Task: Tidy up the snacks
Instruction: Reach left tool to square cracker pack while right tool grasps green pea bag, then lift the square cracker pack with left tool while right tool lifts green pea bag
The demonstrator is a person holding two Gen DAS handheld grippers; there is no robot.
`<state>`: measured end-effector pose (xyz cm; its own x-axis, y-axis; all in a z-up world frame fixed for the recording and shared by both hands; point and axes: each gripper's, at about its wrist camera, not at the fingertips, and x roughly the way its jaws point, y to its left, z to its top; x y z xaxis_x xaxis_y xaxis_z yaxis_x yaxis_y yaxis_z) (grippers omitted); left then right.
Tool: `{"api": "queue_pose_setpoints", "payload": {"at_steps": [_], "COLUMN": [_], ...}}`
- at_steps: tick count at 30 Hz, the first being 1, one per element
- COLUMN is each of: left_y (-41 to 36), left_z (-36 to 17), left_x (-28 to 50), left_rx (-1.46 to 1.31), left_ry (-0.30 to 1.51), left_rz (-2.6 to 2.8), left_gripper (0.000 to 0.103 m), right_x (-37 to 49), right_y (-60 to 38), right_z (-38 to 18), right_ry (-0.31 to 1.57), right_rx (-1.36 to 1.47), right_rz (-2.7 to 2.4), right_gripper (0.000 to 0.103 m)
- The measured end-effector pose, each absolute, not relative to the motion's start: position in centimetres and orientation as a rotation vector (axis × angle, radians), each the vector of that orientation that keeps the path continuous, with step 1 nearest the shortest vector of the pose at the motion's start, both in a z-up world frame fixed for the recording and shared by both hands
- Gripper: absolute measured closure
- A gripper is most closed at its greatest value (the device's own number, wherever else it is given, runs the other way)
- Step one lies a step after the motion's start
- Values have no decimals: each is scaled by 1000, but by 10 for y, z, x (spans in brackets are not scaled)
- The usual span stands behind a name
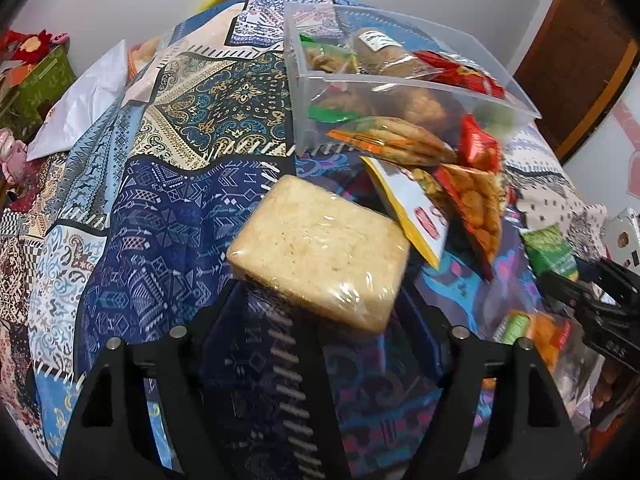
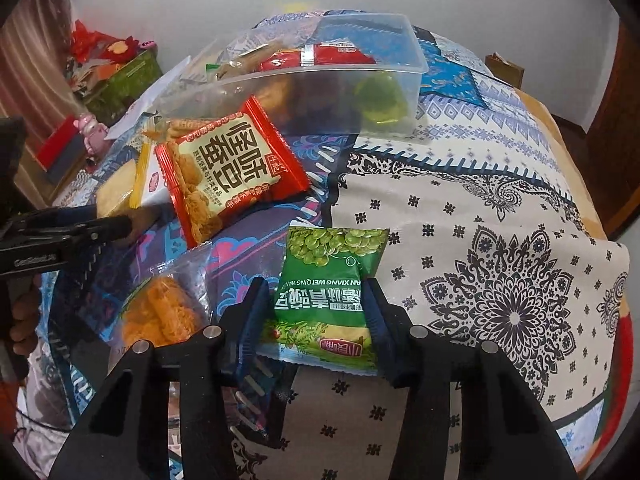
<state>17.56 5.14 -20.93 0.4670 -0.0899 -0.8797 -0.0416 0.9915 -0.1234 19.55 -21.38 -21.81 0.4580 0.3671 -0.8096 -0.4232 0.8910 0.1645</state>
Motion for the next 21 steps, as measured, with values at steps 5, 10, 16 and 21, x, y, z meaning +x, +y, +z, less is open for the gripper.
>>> {"api": "queue_pose_setpoints", "payload": {"at_steps": [5, 10, 16, 21], "left_y": [53, 60, 69, 83], "left_z": [-211, -211, -197, -180], "left_x": [190, 199, 181, 184], "left_rx": [-120, -148, -199, -255], "left_ry": [1078, 1079, 1036, 998], "left_rz": [-23, -10, -32, 21], "left_gripper": [24, 24, 24, 24], "right_x": [196, 197, 198, 197], "right_y": [-215, -217, -219, -219], "right_z": [-218, -218, -217, -217], "right_ry": [983, 982, 978, 975], "right_rx": [-61, -47, -19, -13], "right_rz": [496, 499, 499, 503], "right_gripper": [59, 59, 59, 59]}}
